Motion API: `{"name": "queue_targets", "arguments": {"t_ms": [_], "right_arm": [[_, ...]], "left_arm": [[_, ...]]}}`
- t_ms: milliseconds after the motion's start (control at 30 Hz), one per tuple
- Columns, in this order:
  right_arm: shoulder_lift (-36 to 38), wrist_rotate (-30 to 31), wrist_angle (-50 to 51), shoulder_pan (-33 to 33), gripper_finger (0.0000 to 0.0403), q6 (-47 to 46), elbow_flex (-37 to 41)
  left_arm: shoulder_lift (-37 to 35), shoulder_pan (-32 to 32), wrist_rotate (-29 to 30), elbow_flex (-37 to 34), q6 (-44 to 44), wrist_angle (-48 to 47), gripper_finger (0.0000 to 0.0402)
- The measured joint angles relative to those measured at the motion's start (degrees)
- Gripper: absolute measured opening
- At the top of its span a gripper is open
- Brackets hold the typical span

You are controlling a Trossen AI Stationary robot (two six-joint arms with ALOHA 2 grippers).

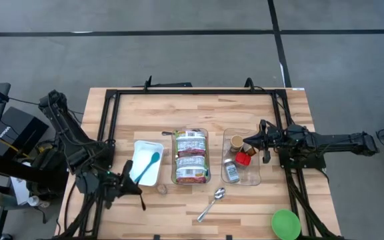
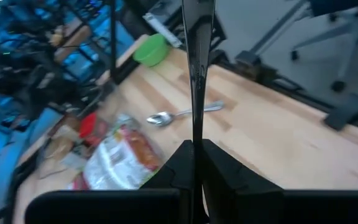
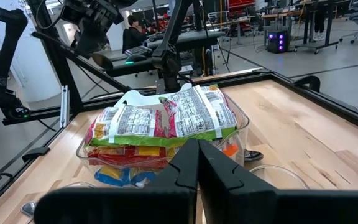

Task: Pick & Place Food Item
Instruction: Put the bottom black spoon into the white bin

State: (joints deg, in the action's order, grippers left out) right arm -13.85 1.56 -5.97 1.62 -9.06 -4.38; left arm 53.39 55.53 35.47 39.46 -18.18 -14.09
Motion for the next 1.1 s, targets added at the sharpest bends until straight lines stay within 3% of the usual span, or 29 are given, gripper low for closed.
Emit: {"name": "queue_targets", "arguments": {"t_ms": [667, 1100], "right_arm": [[0.0, 0.0, 0.0, 0.0, 0.0001, 0.0, 0.0], [0.0, 0.0, 0.0, 0.0, 0.0001, 0.0, 0.0]], "left_arm": [[-0.4, -0.1, 12.9, 0.0, 1.0, 6.5, 0.0014], [-0.4, -0.1, 22.1, 0.0, 24.7, 6.0, 0.0009]]}}
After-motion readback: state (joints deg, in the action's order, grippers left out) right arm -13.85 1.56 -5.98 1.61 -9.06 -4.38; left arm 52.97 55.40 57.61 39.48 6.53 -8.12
